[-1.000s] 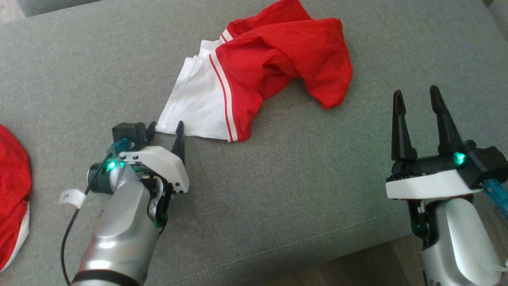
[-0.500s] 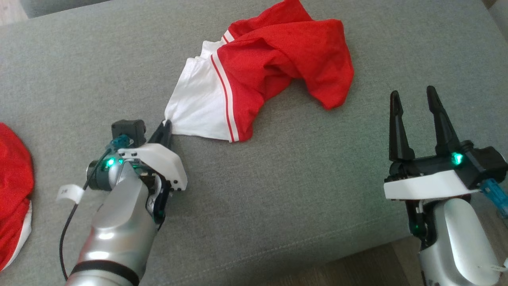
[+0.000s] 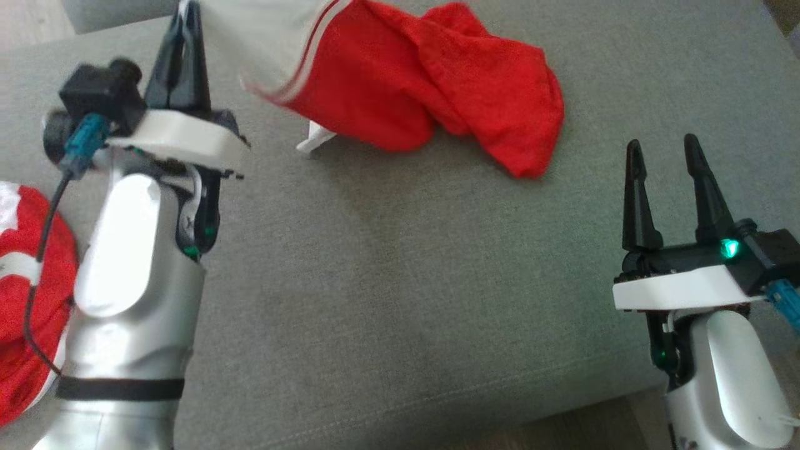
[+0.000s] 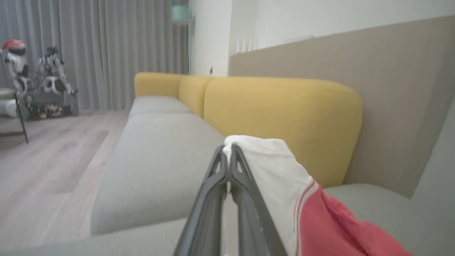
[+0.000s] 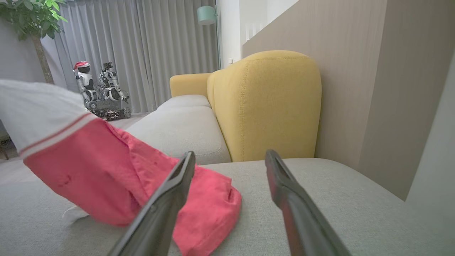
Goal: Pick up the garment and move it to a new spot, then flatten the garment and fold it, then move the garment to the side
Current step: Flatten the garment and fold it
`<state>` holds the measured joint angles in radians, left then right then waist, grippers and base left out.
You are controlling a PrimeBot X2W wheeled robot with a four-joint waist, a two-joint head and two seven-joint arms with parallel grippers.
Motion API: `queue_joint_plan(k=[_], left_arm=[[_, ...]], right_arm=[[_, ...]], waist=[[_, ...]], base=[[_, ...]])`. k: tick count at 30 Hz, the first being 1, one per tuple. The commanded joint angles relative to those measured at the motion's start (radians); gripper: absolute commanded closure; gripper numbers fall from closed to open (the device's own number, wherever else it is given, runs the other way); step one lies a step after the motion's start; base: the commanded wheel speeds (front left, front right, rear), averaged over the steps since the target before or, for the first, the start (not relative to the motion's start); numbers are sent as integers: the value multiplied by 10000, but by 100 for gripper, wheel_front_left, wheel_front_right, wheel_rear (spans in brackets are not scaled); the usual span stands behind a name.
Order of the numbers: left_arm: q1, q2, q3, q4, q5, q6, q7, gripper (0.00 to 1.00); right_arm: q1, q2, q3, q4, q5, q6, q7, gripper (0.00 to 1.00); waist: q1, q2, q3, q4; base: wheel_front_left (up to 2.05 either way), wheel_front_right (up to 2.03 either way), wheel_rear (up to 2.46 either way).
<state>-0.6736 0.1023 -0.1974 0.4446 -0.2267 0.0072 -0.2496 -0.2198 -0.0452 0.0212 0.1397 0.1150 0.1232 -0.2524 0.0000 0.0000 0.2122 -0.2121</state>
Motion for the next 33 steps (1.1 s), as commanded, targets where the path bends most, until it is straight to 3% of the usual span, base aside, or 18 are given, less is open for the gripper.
queue_joint_plan(k=[1, 8, 14, 20, 26, 27, 28, 33], left_arm=[[-75, 337, 333, -1007, 353, -109, -120, 100], [1066, 582, -91, -2914, 1243, -765, -121, 100], [2608, 1253, -1642, -3811, 1972, -1250, -121, 100], [3375, 2039, -3545, -3367, 2308, -1362, -121, 100], [3462, 2241, -4622, -1992, 2310, -1374, -122, 100], [3486, 2175, -4577, -1669, 2193, -1349, -122, 60], [3473, 2053, -4434, -1500, 2057, -1203, -122, 0], [3438, 1763, -3752, -1130, 1577, -595, -122, 0]], right_arm=[[-280, -51, 167, -240, 62, 75, -93, 0], [-143, -51, 74, -109, 49, 75, -93, 0], [129, -51, -235, 50, -72, 75, -93, 0], [229, -51, -411, 233, -227, 75, -93, 0], [169, -51, -382, 338, -280, 75, -93, 0], [157, -51, -378, 349, -282, 75, -93, 0], [152, -51, -379, 360, -284, 75, -93, 0], [203, -51, -403, 405, -405, 75, -93, 0]], waist=[[0, 0, -131, 144], [0, 0, -383, 560], [0, 0, -692, 1176], [0, 0, -875, 1623], [0, 0, -1004, 1717], [0, 0, -1024, 1715], [0, 0, -1036, 1713], [0, 0, -1045, 1614]], base=[[0, 0, 0], [0, 0, 0], [0, 0, 0], [0, 0, 0], [0, 0, 0], [0, 0, 0], [0, 0, 0], [0, 0, 0]])
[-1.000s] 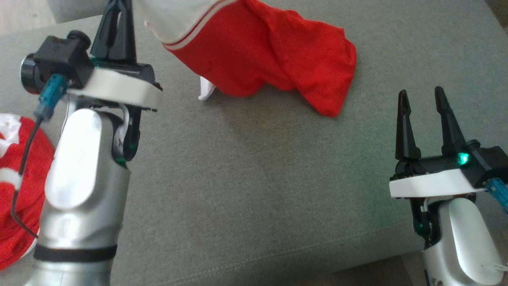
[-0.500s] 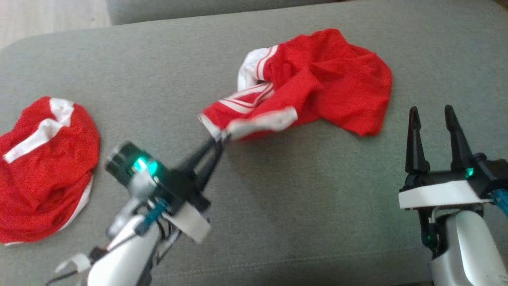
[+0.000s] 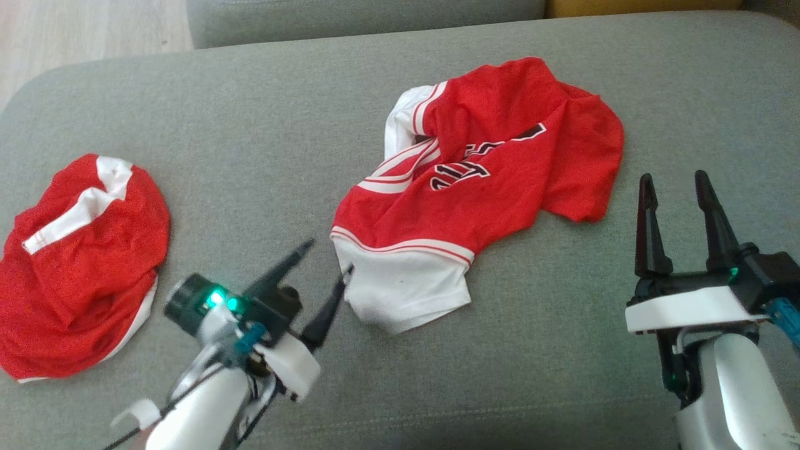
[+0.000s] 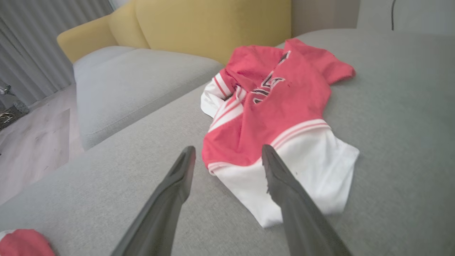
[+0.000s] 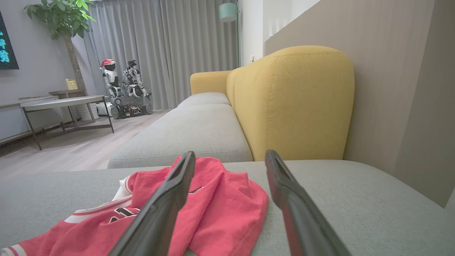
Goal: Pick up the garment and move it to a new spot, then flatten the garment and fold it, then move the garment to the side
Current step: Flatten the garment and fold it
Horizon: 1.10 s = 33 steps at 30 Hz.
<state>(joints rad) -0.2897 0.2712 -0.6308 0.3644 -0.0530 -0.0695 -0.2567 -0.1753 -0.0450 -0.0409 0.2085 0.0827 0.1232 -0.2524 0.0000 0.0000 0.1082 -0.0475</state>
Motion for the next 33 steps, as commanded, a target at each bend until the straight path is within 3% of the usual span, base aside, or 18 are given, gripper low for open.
queue_joint_plan(k=[1, 8, 12, 18, 33], left_arm=[[-385, 45, 747, -377, -269, 273, -51, 0], [40, -532, 2464, -1293, -1370, 1097, -51, 0], [407, -1070, 3304, -2063, -1645, 1359, -51, 0], [707, -1525, 3740, -2480, -1473, 1232, -51, 0], [577, -1999, 4228, -2487, -901, 564, -51, 0]], right_arm=[[-216, -52, 198, -267, -115, 75, -93, 0], [5, -52, -212, -31, -303, 75, -61, 0], [-61, -52, -510, 359, -42, 75, 159, 0], [-589, -52, -706, 1363, 1386, 75, 680, 0], [-2401, -52, -834, 4948, 425, 75, 885, 0]], waist=[[0, 0, -11, -56], [0, 0, -26, -82], [0, 0, 73, 9], [0, 0, 335, 179], [0, 0, 1074, 866]], base=[[0, 0, 0], [0, 0, 0], [0, 0, 0], [0, 0, 0], [0, 0, 0]])
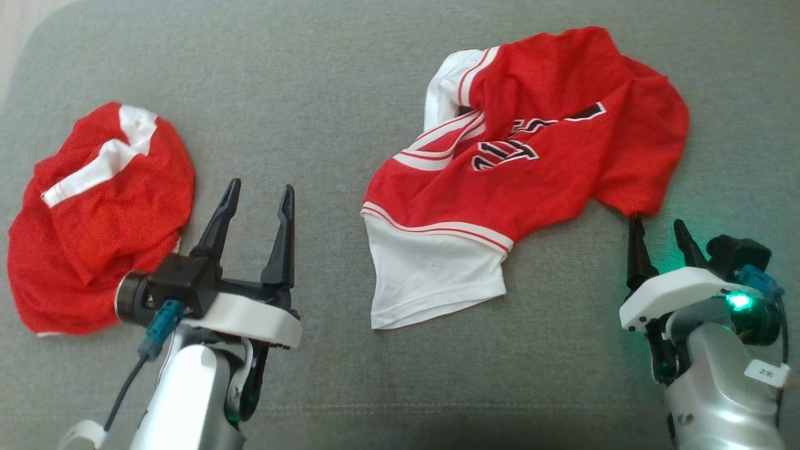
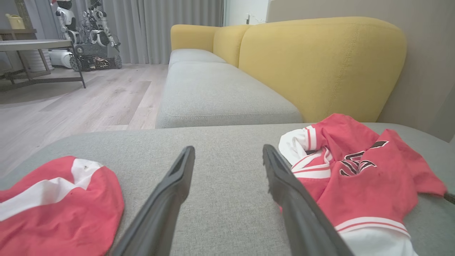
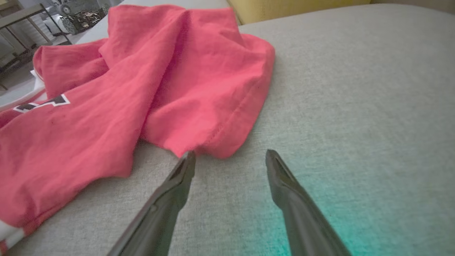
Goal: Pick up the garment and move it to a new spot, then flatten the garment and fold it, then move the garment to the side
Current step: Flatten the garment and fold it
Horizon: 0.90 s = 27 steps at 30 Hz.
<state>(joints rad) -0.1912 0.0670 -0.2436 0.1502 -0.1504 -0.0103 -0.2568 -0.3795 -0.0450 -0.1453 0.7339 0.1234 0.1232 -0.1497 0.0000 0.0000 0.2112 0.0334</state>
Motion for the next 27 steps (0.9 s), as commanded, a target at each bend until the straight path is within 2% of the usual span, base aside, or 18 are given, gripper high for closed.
queue_joint_plan(k=[1, 7, 13, 14, 15, 16, 27], left_arm=[[-419, 22, 362, -332, 106, -53, -49, 0], [-535, -67, 484, -313, 268, -184, -49, 0], [-593, -119, 538, -279, 306, -225, -49, 0], [-600, -124, 550, -265, 309, -224, -49, 0], [-601, -129, 569, -250, 309, -220, -49, 0], [-601, -134, 590, -239, 305, -216, -49, 0], [-443, -160, 695, -34, 200, -244, -49, 0]], right_arm=[[-456, -52, 163, -96, -6, 75, -190, 0], [-1102, -52, -14, 971, -233, 75, -566, 0], [-1408, -52, -220, 1375, -1212, 75, -803, 0], [-1434, -52, -289, 1424, -1403, 75, -823, 22], [-1452, -52, -391, 1454, -1592, 75, -844, 85], [-1465, -52, -482, 1451, -1774, 75, -872, 100], [-1043, -52, -1228, 679, -3122, 75, -1058, 100]], waist=[[0, 0, 68, 105], [0, 0, 289, 309], [0, 0, 368, 379], [0, 0, 357, 375], [0, 0, 337, 362], [0, 0, 324, 345], [0, 0, -210, -115]], base=[[0, 0, 0], [0, 0, 0], [0, 0, 0], [0, 0, 0], [0, 0, 0], [0, 0, 0], [0, 0, 0]])
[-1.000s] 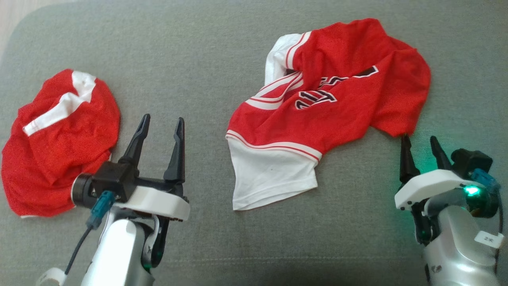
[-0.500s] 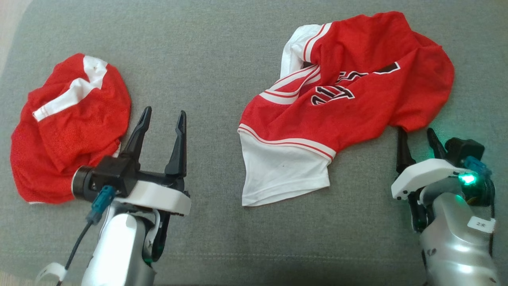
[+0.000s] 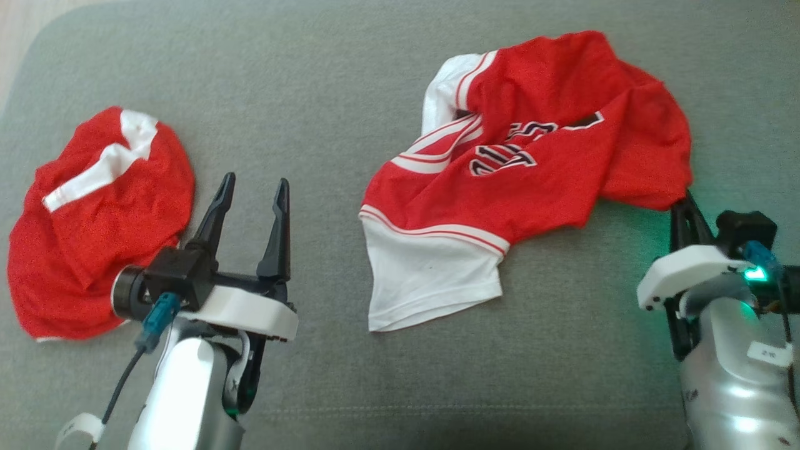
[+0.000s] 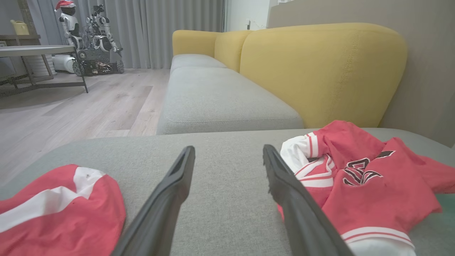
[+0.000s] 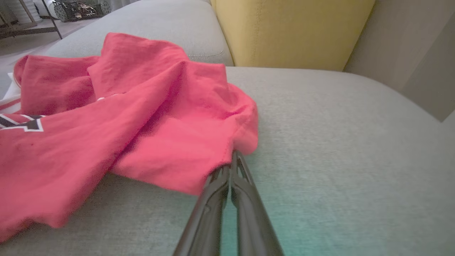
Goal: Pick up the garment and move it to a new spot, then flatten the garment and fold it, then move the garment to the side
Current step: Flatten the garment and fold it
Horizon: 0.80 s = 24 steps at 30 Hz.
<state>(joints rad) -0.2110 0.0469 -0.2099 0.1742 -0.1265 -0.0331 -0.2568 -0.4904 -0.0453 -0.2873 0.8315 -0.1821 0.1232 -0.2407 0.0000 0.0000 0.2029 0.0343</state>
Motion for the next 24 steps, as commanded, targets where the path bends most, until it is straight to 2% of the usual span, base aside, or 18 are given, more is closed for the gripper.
queue_joint_plan(k=[1, 12, 18, 24], left_arm=[[-224, 40, 358, -252, -55, -16, -49, 0], [131, 35, -143, 131, -630, 80, -49, 0], [201, 35, -689, 872, -950, -95, -49, 0], [99, 34, -1296, 2276, -1553, -353, -47, 0]], right_arm=[[140, -49, 146, -435, -194, 75, -146, 100], [1260, -122, 157, -2414, -1276, 75, 1108, 100], [1729, -860, 698, -3063, -1447, 75, 1959, 100], [1913, -1584, 1280, -3362, -1595, 75, 2441, 100]], waist=[[0, 0, -190, -192], [0, 0, -844, -788], [0, 0, -923, -958], [0, 0, -901, -1059]], base=[[0, 0, 0], [0, 0, 0], [0, 0, 0], [0, 0, 0]])
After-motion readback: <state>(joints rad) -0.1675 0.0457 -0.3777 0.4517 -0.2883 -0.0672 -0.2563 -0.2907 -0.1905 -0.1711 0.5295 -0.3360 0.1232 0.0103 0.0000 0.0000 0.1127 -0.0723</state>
